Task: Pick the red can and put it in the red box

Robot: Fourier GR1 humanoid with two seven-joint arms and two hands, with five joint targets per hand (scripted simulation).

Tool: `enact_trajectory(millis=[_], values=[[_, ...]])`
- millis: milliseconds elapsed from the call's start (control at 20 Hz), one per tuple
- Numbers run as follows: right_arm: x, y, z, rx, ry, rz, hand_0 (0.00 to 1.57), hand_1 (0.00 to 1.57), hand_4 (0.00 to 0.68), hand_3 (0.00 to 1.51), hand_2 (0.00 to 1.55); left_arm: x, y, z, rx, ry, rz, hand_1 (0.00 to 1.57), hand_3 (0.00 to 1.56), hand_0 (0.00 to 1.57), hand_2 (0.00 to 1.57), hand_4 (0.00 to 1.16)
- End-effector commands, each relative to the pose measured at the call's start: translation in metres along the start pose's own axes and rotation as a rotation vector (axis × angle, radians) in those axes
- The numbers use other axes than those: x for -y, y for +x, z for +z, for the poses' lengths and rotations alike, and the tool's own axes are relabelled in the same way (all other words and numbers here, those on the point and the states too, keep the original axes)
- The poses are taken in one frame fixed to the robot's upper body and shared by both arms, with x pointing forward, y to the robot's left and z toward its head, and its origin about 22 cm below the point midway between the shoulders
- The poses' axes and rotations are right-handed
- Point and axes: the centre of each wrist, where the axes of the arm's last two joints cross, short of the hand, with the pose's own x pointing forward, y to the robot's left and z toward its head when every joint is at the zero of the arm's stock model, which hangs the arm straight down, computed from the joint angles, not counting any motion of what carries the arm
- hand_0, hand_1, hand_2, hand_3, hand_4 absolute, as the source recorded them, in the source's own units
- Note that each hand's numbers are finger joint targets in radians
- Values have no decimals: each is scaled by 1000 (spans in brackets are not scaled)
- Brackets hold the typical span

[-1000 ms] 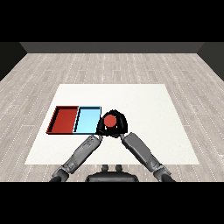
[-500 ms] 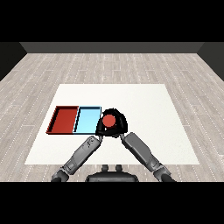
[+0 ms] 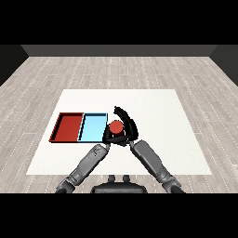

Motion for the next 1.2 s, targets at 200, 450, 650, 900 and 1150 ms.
enact_trajectory(millis=[200,450,650,900,1150], values=[[31,29,-1,62,-61,76,0,0,0,0,0,-14,-10,16,-3,3,-12,1571,1479,1571,1571,1145],[42,65,-11,167,-85,60,0,0,0,0,0,-20,-30,14,-57,45,12,1571,1484,1571,1571,1126],[75,88,-12,201,-155,109,0,0,0,0,0,-39,-18,9,-14,67,-10,1571,1453,1571,1554,1117],[110,77,14,185,-253,91,0,0,0,0,0,-56,-7,6,6,89,-67,1571,1468,1571,1571,1134],[142,52,51,108,-301,150,0,0,0,0,0,-98,13,-2,40,144,-159,1571,1460,1571,1569,1112]])
